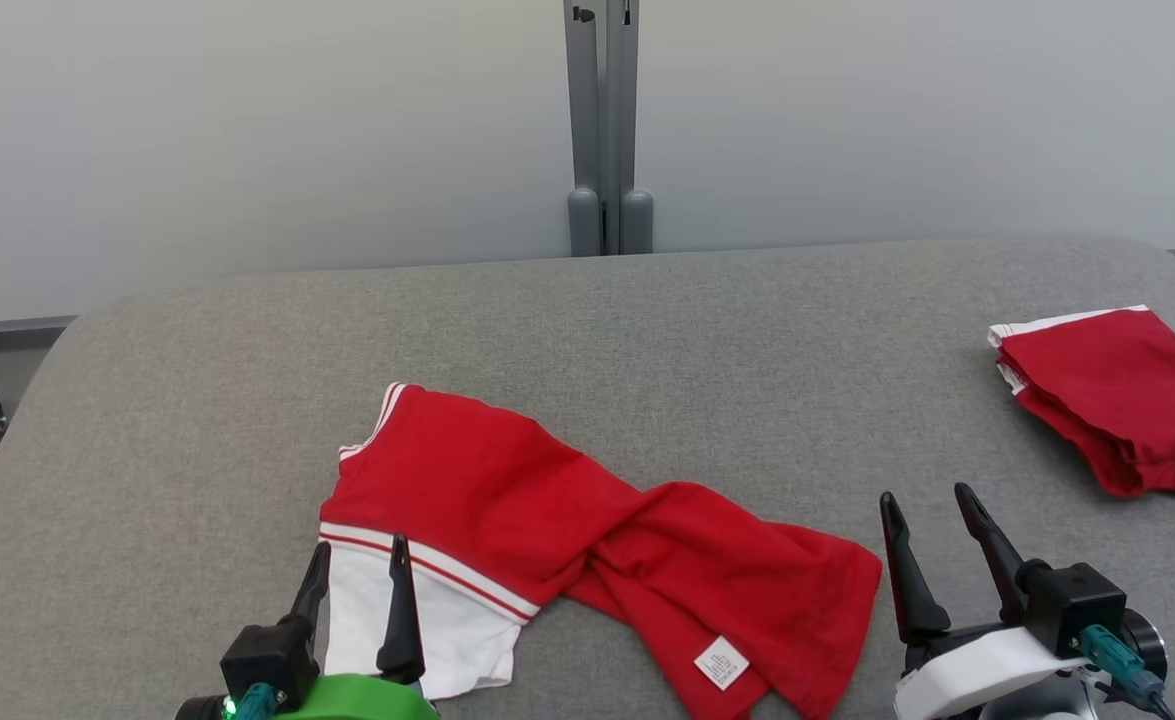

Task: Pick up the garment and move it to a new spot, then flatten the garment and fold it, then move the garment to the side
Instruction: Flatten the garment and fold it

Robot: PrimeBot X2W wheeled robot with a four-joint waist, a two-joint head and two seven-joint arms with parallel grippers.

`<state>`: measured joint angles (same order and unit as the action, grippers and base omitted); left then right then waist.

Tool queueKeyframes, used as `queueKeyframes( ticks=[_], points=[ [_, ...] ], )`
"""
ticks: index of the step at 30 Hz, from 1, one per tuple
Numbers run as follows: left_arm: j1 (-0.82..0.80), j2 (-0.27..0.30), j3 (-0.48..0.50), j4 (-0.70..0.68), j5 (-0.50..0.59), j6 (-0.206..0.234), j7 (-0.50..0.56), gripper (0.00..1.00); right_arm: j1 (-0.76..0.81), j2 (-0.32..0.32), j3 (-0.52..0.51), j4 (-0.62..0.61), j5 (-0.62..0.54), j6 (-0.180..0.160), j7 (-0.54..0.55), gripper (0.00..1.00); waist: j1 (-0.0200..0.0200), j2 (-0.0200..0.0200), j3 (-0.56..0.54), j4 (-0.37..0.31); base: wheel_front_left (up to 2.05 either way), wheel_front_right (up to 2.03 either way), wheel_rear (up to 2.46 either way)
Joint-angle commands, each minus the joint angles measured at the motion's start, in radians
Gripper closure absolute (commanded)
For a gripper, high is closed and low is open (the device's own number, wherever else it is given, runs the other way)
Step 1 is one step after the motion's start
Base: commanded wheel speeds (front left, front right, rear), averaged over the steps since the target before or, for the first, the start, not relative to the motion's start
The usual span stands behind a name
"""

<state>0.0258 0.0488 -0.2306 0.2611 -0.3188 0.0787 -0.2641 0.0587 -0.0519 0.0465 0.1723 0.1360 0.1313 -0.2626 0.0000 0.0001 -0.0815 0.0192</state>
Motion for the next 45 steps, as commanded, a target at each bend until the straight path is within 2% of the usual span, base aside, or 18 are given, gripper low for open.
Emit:
queueKeyframes(
  ticks=[1, 11, 18, 27, 30, 31, 32, 33, 38, 45],
  points=[
    [0.012, 0.003, 0.003, 0.000, 0.004, -0.005, 0.000, 0.00, -0.011, 0.000, 0.005, 0.004, 0.000, -0.001, -0.003, 0.00, 0.0000, -0.0001, -0.002, 0.002, 0.00, 0.00, 0.00],
    [0.025, 0.003, 0.007, 0.041, 0.004, 0.003, 0.000, 0.00, -0.019, 0.001, 0.019, 0.013, 0.029, -0.001, -0.003, 0.00, 0.0000, -0.0001, -0.001, 0.010, 0.00, 0.00, 0.00],
    [-0.003, 0.015, 0.025, 0.228, -0.026, 0.028, 0.067, 0.00, -0.018, 0.001, 0.019, 0.030, 0.038, -0.001, -0.003, 0.00, 0.0000, -0.0001, 0.009, 0.007, 0.00, 0.00, 0.00],
    [-0.072, 0.011, 0.062, 0.421, -0.099, 0.039, 0.141, 0.00, -0.014, 0.001, 0.030, 0.080, 0.036, -0.001, -0.003, 0.00, 0.0000, -0.0001, 0.031, -0.027, 0.00, 0.00, 0.00],
    [-0.087, 0.009, 0.071, 0.465, -0.126, 0.029, 0.152, 0.00, 0.003, 0.000, 0.028, 0.101, 0.037, -0.001, -0.003, 0.00, 0.0000, -0.0001, 0.038, -0.043, 0.00, 0.00, 0.00],
    [-0.088, 0.008, 0.070, 0.475, -0.132, 0.025, 0.154, 0.07, 0.010, 0.001, 0.028, 0.109, 0.038, -0.001, -0.003, 0.00, 0.0000, -0.0001, 0.039, -0.047, 0.00, 0.00, 0.00],
    [-0.089, 0.008, 0.069, 0.484, -0.137, 0.019, 0.153, 0.68, 0.018, 0.001, 0.028, 0.116, 0.043, -0.001, -0.003, 0.00, 0.0000, -0.0001, 0.040, -0.050, 0.00, 0.00, 0.00],
    [-0.090, 0.007, 0.066, 0.491, -0.144, 0.015, 0.151, 1.00, 0.029, 0.001, 0.029, 0.131, 0.050, -0.001, -0.003, 0.00, 0.0000, -0.0001, 0.040, -0.052, 0.00, 0.00, 0.00],
    [-0.091, 0.005, 0.053, 0.489, -0.150, 0.001, 0.122, 1.00, 0.070, 0.001, 0.065, 0.220, 0.106, -0.001, 0.046, 0.00, 0.0000, -0.0001, 0.038, -0.053, 0.00, 0.00, 0.00],
    [-0.087, 0.015, 0.041, 0.435, -0.133, 0.010, 0.088, 1.00, 0.037, 0.002, 0.151, 0.333, 0.169, -0.001, 0.057, 0.00, 0.0000, -0.0001, 0.027, -0.022, 0.00, 0.00, 0.00]
  ],
)
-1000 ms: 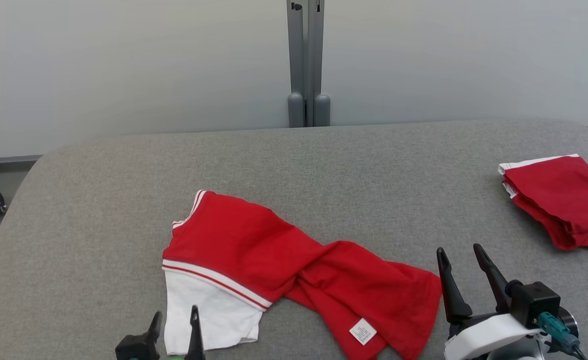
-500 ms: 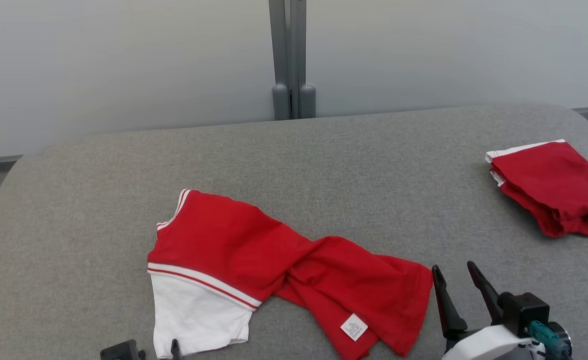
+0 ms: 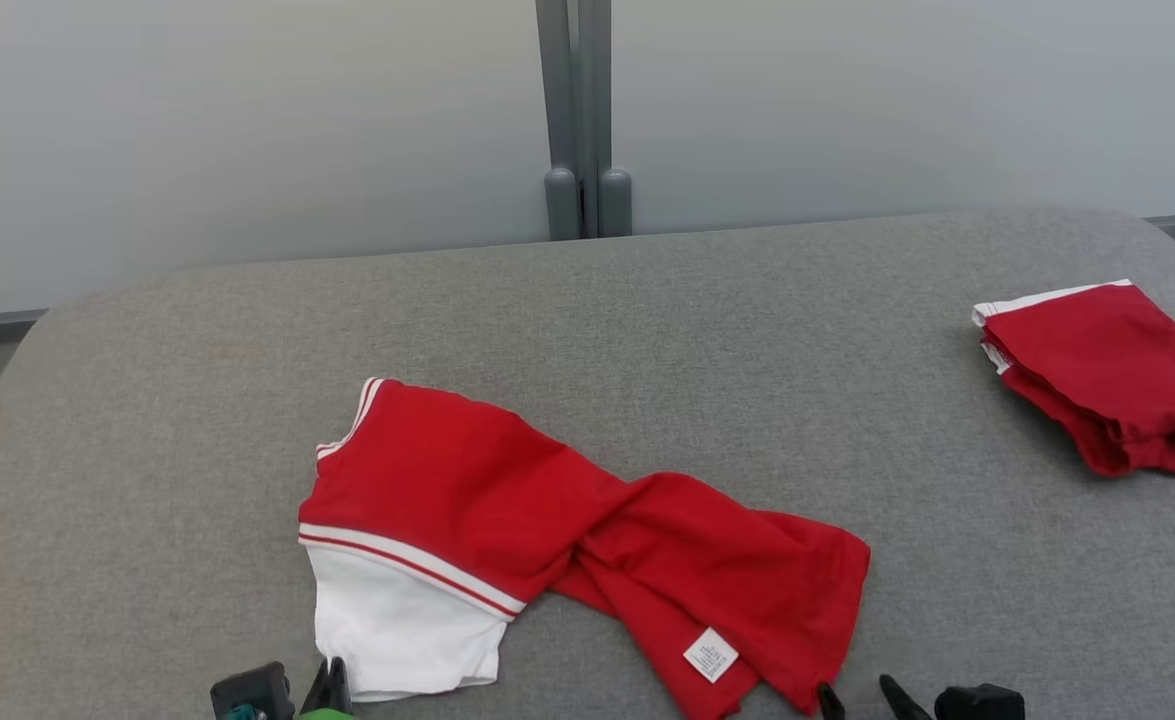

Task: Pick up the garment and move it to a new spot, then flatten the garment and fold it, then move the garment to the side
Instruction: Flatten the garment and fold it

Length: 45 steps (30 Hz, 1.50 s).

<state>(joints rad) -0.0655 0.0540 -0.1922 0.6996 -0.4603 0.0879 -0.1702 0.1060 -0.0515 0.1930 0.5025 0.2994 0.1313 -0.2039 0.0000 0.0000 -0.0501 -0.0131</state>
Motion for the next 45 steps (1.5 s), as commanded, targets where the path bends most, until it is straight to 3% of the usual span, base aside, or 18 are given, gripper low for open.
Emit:
queueKeyframes(
  ticks=[1, 15, 16, 17, 19, 20, 26, 32, 36, 45],
  points=[
    [0.005, 0.014, 0.000, -0.014, 0.010, 0.003, -0.007, 1.00, -0.013, 0.001, 0.017, 0.018, 0.024, -0.001, -0.002, 0.00, 0.0000, 0.0000, -0.006, 0.019, 0.00, 0.00, 0.00],
    [0.055, 0.039, -0.019, -0.151, 0.020, 0.035, 0.017, 1.00, -0.102, 0.001, 0.118, 0.199, 0.170, -0.001, -0.038, 0.00, 0.0000, 0.0000, -0.004, 0.071, 0.00, 0.00, 0.00],
    [0.057, 0.039, -0.020, -0.158, 0.020, 0.037, 0.018, 1.00, -0.108, 0.001, 0.122, 0.210, 0.175, -0.001, -0.040, 0.06, 0.0000, 0.0000, -0.003, 0.071, 0.00, 0.00, 0.00],
    [0.058, 0.041, -0.020, -0.166, 0.019, 0.039, 0.017, 1.00, -0.114, 0.001, 0.127, 0.224, 0.182, -0.001, -0.041, 0.49, 0.0000, 0.0000, -0.002, 0.072, 0.00, 0.00, 0.00],
    [0.059, 0.042, -0.021, -0.180, 0.019, 0.042, 0.016, 1.00, -0.126, 0.002, 0.136, 0.248, 0.194, -0.001, -0.040, 0.79, 0.0000, 0.0000, -0.001, 0.072, 0.00, 0.00, 0.00],
    [0.060, 0.042, -0.022, -0.187, 0.019, 0.043, 0.016, 1.00, -0.129, 0.002, 0.142, 0.256, 0.198, -0.001, -0.041, 1.00, 0.0000, 0.0000, 0.000, 0.071, 0.00, 0.00, 0.00],
    [0.058, 0.043, -0.020, -0.232, 0.010, 0.049, 0.006, 1.00, -0.161, 0.003, 0.201, 0.256, 0.285, -0.001, -0.050, 1.00, 0.0000, 0.0000, 0.000, 0.057, 0.00, 0.00, 0.00],
    [0.024, 0.039, -0.005, -0.314, -0.020, 0.032, -0.015, 1.00, -0.192, 0.000, 0.171, 0.153, 0.337, -0.001, -0.061, 1.00, 0.0000, 0.0000, -0.012, 0.038, 0.00, 0.00, 0.00],
    [-0.004, 0.036, 0.013, -0.403, -0.058, 0.013, -0.004, 1.00, -0.194, -0.001, 0.131, 0.011, 0.372, -0.001, -0.058, 1.00, 0.0000, 0.0000, -0.027, 0.022, 0.00, 0.00, 0.00],
    [-0.139, 0.074, 0.054, -0.701, -0.101, -0.002, 0.048, 1.00, -0.209, -0.081, -0.020, -0.431, 0.395, -0.001, 0.051, 1.00, 0.0000, 0.0000, -0.056, -0.007, 0.00, 0.00, 0.00]
  ],
)
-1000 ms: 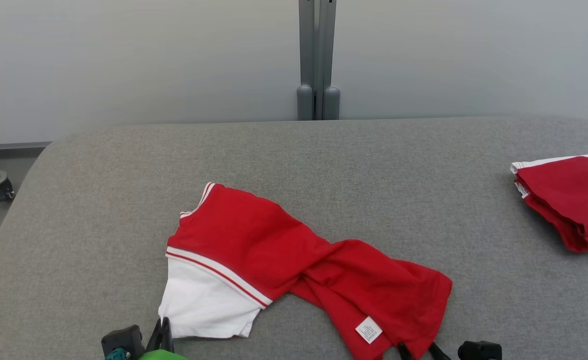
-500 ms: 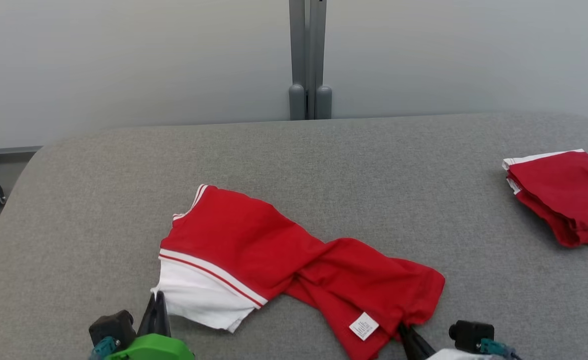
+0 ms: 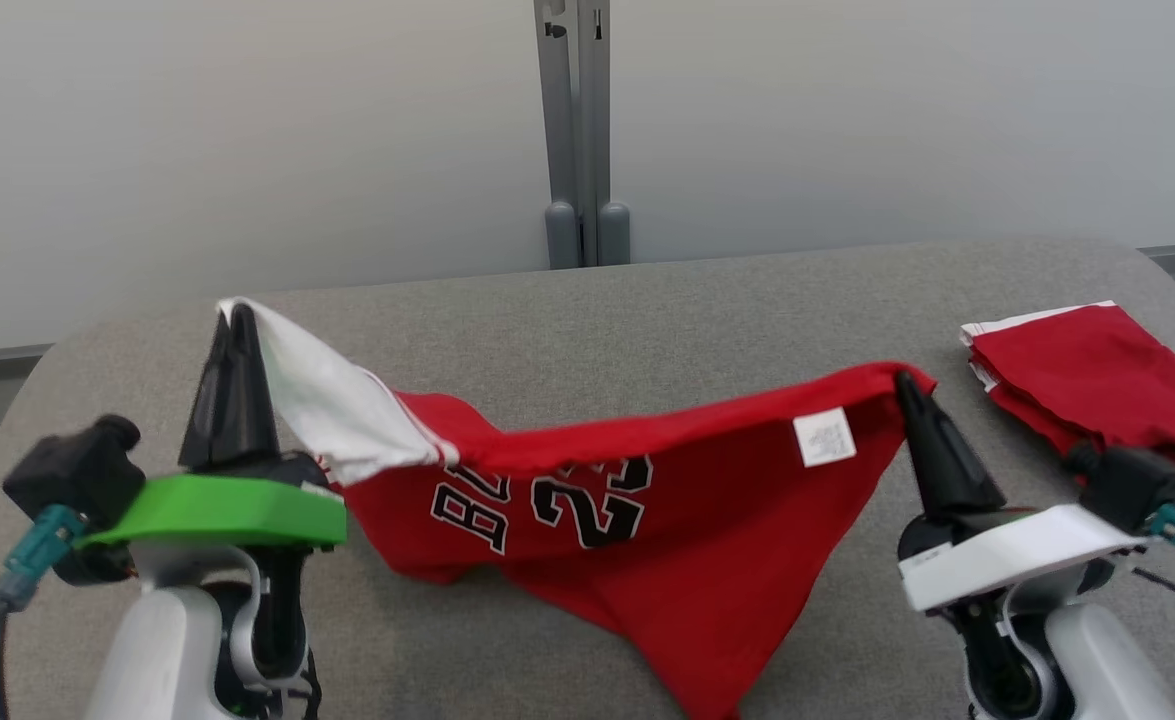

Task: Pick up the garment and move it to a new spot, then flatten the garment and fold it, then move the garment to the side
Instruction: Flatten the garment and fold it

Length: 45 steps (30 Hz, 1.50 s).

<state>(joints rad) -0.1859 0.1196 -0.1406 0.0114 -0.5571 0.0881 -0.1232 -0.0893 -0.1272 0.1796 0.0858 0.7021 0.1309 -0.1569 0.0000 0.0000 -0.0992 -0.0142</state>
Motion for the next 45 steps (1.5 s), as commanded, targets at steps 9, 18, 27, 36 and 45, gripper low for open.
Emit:
queueKeyframes(
  ticks=[9, 18, 27, 36, 45],
  points=[
    [-0.178, 0.049, 0.003, -0.341, 0.010, 0.007, 0.083, 1.00, -0.028, -0.012, -0.181, -0.408, 0.015, 0.000, 0.155, 1.00, 0.0000, 0.0000, -0.032, -0.022, 0.00, 0.00, 0.00],
    [-0.284, 0.083, 0.000, -0.670, 0.043, 0.040, 0.188, 1.00, -0.011, 0.011, -0.345, -0.766, 0.011, 0.000, 0.326, 1.00, 0.0000, 0.0000, -0.039, -0.049, 0.00, 0.00, 0.00],
    [-0.323, 0.105, -0.011, -0.750, 0.037, 0.076, 0.302, 1.00, -0.035, 0.062, -0.447, -0.866, 0.020, 0.000, 0.490, 1.00, 0.0000, 0.0000, 0.020, -0.080, 0.00, 0.00, 0.00],
    [-0.508, 0.143, -0.048, -0.372, 0.044, -0.005, 0.323, 1.00, -0.305, 0.063, -0.372, -0.430, -0.024, 0.000, 0.514, 1.00, 0.0000, 0.0000, 0.171, -0.083, 0.00, 0.00, 0.00],
    [-1.049, 0.157, -0.121, 0.348, 0.260, -0.045, 0.140, 1.00, -0.932, 0.055, -0.251, 0.311, -0.279, 0.000, 0.203, 1.00, 0.0000, 0.0000, 0.273, -0.106, 0.00, 0.00, 0.00]
  ],
)
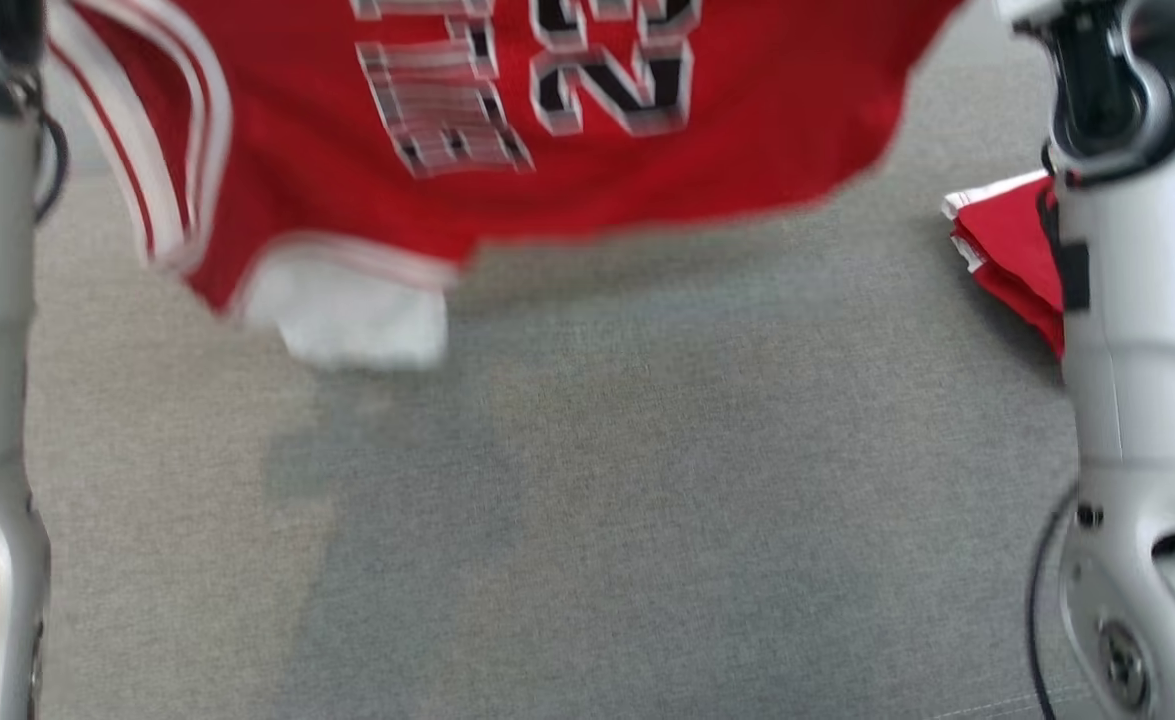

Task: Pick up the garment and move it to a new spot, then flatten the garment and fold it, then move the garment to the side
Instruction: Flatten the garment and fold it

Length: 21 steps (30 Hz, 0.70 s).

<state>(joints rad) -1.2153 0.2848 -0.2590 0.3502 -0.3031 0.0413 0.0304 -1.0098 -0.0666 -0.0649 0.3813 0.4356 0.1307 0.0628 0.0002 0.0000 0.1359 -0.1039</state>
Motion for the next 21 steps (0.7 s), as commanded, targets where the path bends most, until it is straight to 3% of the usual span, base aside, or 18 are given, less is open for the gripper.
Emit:
queueKeyframes(
  ticks=[1, 6, 11, 16, 21],
  points=[
    [-0.056, -0.024, -0.006, 0.062, 0.015, 0.006, -0.052, 1.00, -0.058, -0.001, -0.004, 0.084, -0.030, 0.000, -0.050, 1.00, -0.0002, 0.0000, 0.043, -0.012, 0.00, 0.00, 0.00],
    [-0.162, -0.103, -0.019, 0.297, 0.011, -0.012, -0.228, 1.00, -0.226, 0.014, 0.008, 0.376, -0.093, 0.000, -0.193, 1.00, -0.0002, 0.0000, 0.144, 0.044, 0.00, 0.00, 0.00],
    [-0.128, -0.160, -0.029, 0.418, -0.008, -0.045, -0.285, 1.00, -0.267, 0.009, 0.032, 0.562, -0.102, 0.000, -0.276, 1.00, -0.0002, 0.0000, 0.269, 0.101, 0.00, 0.00, 0.00],
    [-0.048, -0.195, -0.010, 0.422, -0.033, -0.067, -0.297, 1.00, -0.233, -0.021, 0.059, 0.687, -0.103, 0.000, -0.315, 1.00, -0.0002, 0.0000, 0.376, 0.150, 0.00, 0.00, 0.00],
    [0.088, -0.210, 0.036, 0.332, -0.033, -0.083, -0.295, 1.00, -0.173, -0.025, 0.100, 0.696, -0.055, 0.000, -0.329, 1.00, -0.0002, 0.0000, 0.404, 0.158, 0.00, 0.00, 0.00]
  ],
)
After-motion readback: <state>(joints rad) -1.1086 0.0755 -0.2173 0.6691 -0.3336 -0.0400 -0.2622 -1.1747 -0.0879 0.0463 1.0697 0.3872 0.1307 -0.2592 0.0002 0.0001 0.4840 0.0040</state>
